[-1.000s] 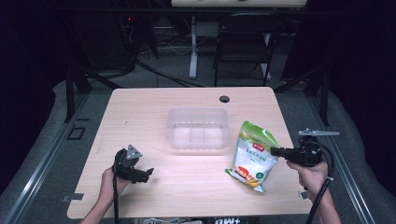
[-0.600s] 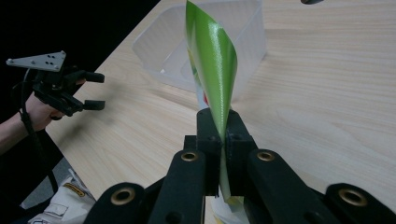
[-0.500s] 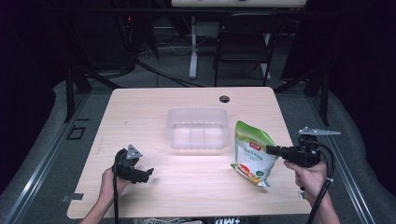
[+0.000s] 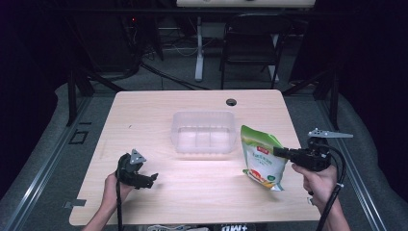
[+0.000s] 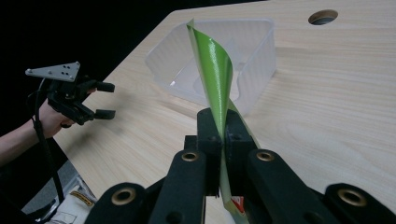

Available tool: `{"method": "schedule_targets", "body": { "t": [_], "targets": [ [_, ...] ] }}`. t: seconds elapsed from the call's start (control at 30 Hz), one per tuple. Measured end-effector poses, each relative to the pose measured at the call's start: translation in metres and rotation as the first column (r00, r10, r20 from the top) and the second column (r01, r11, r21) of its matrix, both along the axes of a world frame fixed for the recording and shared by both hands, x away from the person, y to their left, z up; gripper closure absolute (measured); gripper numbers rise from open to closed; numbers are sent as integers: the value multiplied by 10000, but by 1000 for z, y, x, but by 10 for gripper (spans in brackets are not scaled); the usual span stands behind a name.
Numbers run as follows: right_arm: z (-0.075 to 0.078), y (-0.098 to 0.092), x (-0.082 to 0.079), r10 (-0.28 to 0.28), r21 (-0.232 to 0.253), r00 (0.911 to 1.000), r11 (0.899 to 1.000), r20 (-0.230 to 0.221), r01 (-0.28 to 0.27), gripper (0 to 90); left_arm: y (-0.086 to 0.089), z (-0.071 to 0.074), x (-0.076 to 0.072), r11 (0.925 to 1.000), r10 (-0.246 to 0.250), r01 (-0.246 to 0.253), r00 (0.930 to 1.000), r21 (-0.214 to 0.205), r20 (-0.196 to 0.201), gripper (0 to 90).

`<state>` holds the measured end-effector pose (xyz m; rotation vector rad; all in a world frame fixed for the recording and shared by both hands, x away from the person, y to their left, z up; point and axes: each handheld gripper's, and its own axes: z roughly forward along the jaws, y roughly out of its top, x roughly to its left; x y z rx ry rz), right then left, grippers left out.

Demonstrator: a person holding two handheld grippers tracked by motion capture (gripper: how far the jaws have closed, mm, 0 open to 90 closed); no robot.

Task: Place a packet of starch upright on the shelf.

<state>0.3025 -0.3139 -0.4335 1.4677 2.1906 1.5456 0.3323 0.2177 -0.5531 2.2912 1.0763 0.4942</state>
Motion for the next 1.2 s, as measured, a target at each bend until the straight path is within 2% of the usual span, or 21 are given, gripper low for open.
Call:
{"method": "schedule_targets", "body": {
  "t": [0.57,0.87,1.2],
  "targets": [
    [11,3,0,-93,521,9993,9986,374,73,881,0,0,0,10000,27,-26,10000,-7,77,65],
    [17,7,2,-109,345,9986,9994,520,92,881,0,0,0,10000,20,-20,10000,-12,62,65],
    [21,12,5,-68,372,9977,9993,680,43,881,0,0,0,10000,18,-18,10000,-10,45,65]
  ]
}}
